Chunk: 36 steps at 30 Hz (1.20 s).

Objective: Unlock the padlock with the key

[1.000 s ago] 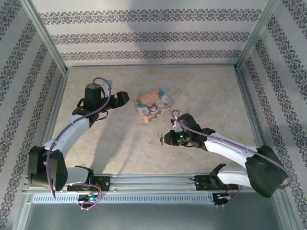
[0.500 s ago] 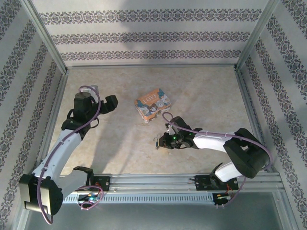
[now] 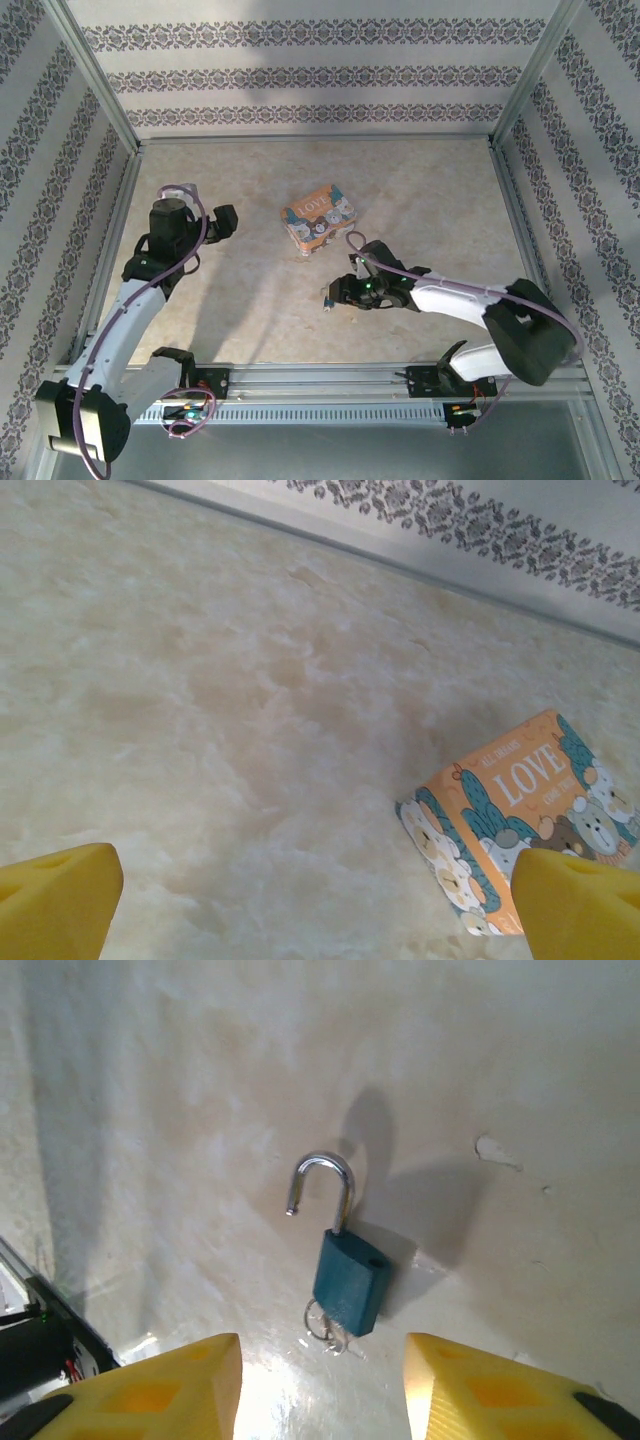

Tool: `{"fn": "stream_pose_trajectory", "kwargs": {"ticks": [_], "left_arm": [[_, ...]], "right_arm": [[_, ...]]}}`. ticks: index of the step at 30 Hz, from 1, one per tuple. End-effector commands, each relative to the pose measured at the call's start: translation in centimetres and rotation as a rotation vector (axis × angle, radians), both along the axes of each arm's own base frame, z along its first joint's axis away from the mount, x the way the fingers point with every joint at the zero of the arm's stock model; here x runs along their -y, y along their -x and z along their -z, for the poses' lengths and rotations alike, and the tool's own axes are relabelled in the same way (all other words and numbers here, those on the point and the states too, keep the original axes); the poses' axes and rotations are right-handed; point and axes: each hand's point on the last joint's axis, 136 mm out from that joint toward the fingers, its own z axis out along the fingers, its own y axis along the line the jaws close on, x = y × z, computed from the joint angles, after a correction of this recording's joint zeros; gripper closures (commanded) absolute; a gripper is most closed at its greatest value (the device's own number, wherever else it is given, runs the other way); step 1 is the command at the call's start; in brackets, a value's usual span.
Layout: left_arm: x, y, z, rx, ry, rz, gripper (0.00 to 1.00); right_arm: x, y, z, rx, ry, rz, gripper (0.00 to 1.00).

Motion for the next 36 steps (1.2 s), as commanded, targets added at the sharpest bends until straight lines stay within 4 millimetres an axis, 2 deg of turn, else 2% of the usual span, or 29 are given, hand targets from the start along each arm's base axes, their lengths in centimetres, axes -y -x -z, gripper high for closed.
{"fn": "stream_pose_trajectory", "kwargs": {"ticks": [1, 6, 9, 15, 17, 25, 28, 32, 36], "left_arm": [[-1.9, 0.8, -0.5, 0.021, -0.081, -0.058, 0.01], [-3.4, 1.6, -1.2, 0.081, -0.117, -0.127, 0.01], [-4.3, 2.2, -1.2, 0.120, -0.113, -0.181, 0.01], [-6.0, 3.8, -0.4, 0.164, -0.103, -0.290, 0.01], [-6.1, 4.2, 0.2, 0.165, -0.079, -0.304, 0.01], [-6.4, 5.2, 4.1, 0.110, -0.032, -0.346, 0.01], [-6.4, 5.3, 4.4, 0.104, -0.043, -0.342, 0.01], [-6.7, 5.3, 4.3, 0.105, -0.080, -0.341, 0.01], [-6.8, 5.3, 3.8, 0.119, -0.118, -0.330, 0.01]], "right_arm": [[1.6, -1.2, -2.6, 0.094, 0.039, 0.024, 0.49], [5.3, -2.8, -6.4, 0.257, 0.114, 0.088, 0.44], [7.6, -3.8, -8.0, 0.343, 0.172, 0.134, 0.39], [11.9, -5.5, -10.2, 0.463, 0.288, 0.236, 0.33], [12.7, -5.9, -10.8, 0.491, 0.299, 0.260, 0.30], [16.5, -7.5, -10.5, 0.554, 0.395, 0.338, 0.15], [18.2, -8.1, -10.1, 0.569, 0.423, 0.374, 0.12], [20.6, -9.0, -9.7, 0.601, 0.450, 0.446, 0.02], [22.5, -10.0, -9.7, 0.677, 0.476, 0.493, 0.02]]}}
